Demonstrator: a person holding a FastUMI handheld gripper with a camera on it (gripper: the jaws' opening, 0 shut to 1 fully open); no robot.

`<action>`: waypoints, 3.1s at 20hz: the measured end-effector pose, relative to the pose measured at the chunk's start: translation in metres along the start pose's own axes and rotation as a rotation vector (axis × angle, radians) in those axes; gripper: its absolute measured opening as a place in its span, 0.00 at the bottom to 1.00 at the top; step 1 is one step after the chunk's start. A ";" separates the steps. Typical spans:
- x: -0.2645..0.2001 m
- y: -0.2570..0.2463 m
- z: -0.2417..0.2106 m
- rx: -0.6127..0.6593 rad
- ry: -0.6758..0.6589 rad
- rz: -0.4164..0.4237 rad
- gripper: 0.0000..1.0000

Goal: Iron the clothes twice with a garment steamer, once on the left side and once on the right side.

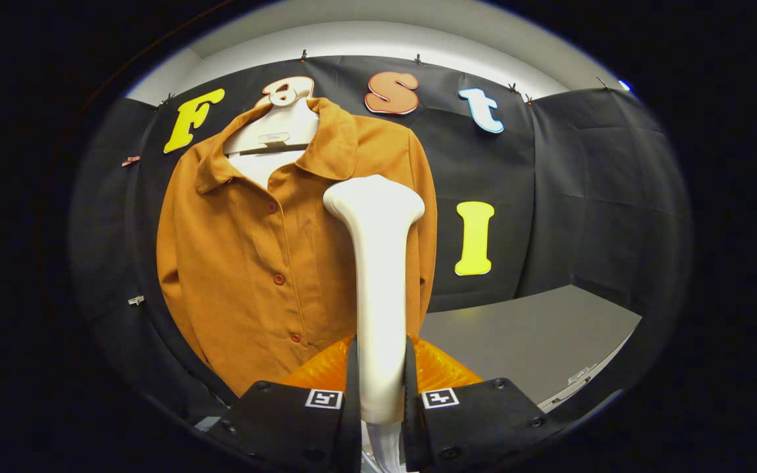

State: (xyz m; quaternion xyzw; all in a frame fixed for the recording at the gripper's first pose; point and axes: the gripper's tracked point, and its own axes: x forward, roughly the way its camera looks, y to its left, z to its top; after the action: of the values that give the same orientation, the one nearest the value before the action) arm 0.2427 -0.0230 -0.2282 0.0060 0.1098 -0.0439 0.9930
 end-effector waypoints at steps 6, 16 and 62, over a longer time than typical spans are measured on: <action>0.009 0.005 -0.037 -0.003 0.082 0.011 0.29; 0.013 0.004 -0.128 -0.010 0.257 0.008 0.29; -0.046 0.162 -0.013 -0.247 -0.048 0.118 0.29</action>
State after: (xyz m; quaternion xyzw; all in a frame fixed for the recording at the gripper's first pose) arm 0.2096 0.1428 -0.2308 -0.1107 0.0899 0.0284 0.9894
